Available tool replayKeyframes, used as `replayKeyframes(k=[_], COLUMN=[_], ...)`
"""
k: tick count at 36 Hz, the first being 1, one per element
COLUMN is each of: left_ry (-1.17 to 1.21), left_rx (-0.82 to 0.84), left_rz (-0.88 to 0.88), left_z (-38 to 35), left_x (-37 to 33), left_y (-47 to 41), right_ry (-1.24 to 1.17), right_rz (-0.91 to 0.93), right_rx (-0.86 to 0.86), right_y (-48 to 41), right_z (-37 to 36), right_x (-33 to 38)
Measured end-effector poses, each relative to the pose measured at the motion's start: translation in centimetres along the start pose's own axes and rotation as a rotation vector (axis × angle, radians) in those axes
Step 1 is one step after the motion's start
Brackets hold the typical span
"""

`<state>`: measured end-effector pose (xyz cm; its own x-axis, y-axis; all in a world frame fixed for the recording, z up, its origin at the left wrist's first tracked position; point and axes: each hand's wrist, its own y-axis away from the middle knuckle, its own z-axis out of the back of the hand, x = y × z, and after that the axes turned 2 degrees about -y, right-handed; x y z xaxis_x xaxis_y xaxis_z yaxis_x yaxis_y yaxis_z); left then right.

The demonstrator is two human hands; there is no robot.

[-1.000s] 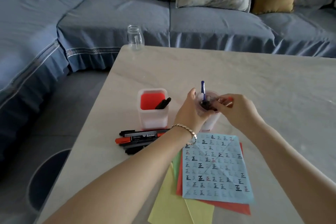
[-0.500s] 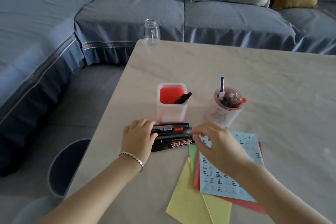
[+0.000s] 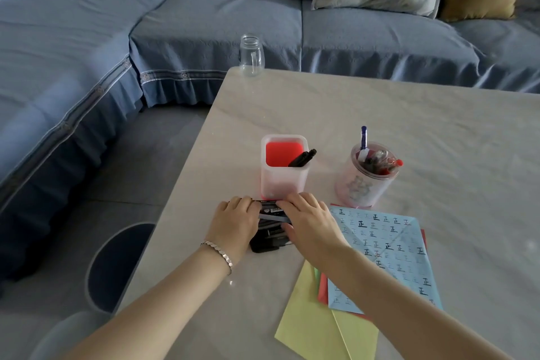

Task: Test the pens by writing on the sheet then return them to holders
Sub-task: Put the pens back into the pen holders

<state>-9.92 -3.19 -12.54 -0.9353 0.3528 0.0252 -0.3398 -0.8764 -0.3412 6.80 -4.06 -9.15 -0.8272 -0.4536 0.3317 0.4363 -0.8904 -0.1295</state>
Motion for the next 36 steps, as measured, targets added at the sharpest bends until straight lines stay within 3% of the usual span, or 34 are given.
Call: replayKeyframes(k=[6,12,16,19,22,26,30,36], left_ry=[0.255,0.325,0.495,0.769,1.046,1.585,1.731,1.77], left_rx=[0.015,0.121,0.048,-0.073,-0.195,-0.058,0.095,0.137], left_rz=[-0.012,-0.02,0.088,0.263,0.527,0.781,0.722,0.645], left_z=[0.0,1.8,4.7,7.3,8.8,9.8,9.8,10.4], left_x=[0.5,-0.1,-0.3,-1.2,-2.9,-5.6,-7.6,-9.4], left_y=[0.8,0.9,0.2,-0.4,-0.4,-0.8,-0.9,-1.4], right_ry=[0.056,0.22,0.112,-0.046,-0.416,-0.873,-1.162,-1.256], right_rz=[0.005,0.049,0.077,-0.011,-0.256,-0.436,-0.501,-0.516], right_rx=[0.018,0.038,0.106,0.086,0.121,0.111,0.125,0.131], right_y=[-0.5,-0.8,-0.2,1.4,3.7,5.8,7.2,8.0], right_z=[-0.7,-0.2,1.5,4.2,5.7,6.3,6.9,7.8], right_x=[-0.3,-0.3,-1.2,-0.7,0.4,1.2,1.5,2.2])
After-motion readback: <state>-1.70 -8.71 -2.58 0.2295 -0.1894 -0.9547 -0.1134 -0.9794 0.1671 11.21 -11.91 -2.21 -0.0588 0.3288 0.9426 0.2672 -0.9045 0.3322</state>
